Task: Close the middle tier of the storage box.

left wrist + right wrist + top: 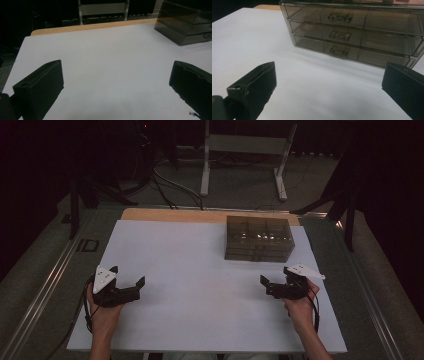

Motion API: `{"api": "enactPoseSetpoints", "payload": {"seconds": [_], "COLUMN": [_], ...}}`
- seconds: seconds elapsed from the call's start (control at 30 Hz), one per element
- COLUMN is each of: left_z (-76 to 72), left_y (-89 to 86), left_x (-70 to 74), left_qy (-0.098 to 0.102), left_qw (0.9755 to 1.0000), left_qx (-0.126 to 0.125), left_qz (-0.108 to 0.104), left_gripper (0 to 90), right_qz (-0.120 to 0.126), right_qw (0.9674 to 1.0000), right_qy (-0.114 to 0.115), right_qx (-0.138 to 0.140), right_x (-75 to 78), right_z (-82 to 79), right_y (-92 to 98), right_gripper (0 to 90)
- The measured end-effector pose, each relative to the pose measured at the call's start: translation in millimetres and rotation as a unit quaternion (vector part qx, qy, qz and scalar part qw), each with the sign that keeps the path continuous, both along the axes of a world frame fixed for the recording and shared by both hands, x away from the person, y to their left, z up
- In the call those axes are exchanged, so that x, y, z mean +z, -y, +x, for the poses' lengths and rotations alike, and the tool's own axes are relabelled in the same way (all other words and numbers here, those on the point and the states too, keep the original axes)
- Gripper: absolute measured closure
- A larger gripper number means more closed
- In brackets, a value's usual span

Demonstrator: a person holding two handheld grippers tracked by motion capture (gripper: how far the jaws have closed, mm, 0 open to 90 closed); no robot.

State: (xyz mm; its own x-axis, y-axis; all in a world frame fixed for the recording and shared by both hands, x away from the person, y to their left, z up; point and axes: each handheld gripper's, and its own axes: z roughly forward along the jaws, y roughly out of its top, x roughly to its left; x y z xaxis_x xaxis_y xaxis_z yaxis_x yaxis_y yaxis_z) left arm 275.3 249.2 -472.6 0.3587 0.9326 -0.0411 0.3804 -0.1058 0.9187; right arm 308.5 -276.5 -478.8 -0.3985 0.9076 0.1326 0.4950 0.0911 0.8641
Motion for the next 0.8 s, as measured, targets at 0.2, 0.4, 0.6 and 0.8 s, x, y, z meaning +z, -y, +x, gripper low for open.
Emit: {"api": "enactPoseSetpoints", "payload": {"seconds": [0.2,0.4,0.6,0.8], "left_z": [-0.9,-1.0,-1.9,-3.0], "left_y": [-1.1,-1.4,-2.7,-4.7], "left_x": [0.7,1.1,1.7,2.2], "left_qy": [0.000,0.001,0.003,0.005], "left_qw": [1.0000,1.0000,1.0000,1.0000], "left_qx": [0.000,0.001,0.002,0.003], "left_qz": [-0.001,-0.001,-0.004,-0.007], "left_gripper": [0.9,0.9,0.9,0.9], "right_qz": [0.003,0.011,0.011,0.012], "right_qw": [0.9999,0.9995,0.9992,0.9986], "right_qy": [0.016,0.030,0.038,0.050], "right_qx": [0.003,0.003,0.009,0.013], "right_x": [-0.1,-0.6,-1.8,-0.8], "right_z": [-9.2,-19.2,-25.7,-29.9], "right_y": [3.9,5.5,3.9,4.0], "right_gripper": [0.0,0.0,0.0,0.0]}}
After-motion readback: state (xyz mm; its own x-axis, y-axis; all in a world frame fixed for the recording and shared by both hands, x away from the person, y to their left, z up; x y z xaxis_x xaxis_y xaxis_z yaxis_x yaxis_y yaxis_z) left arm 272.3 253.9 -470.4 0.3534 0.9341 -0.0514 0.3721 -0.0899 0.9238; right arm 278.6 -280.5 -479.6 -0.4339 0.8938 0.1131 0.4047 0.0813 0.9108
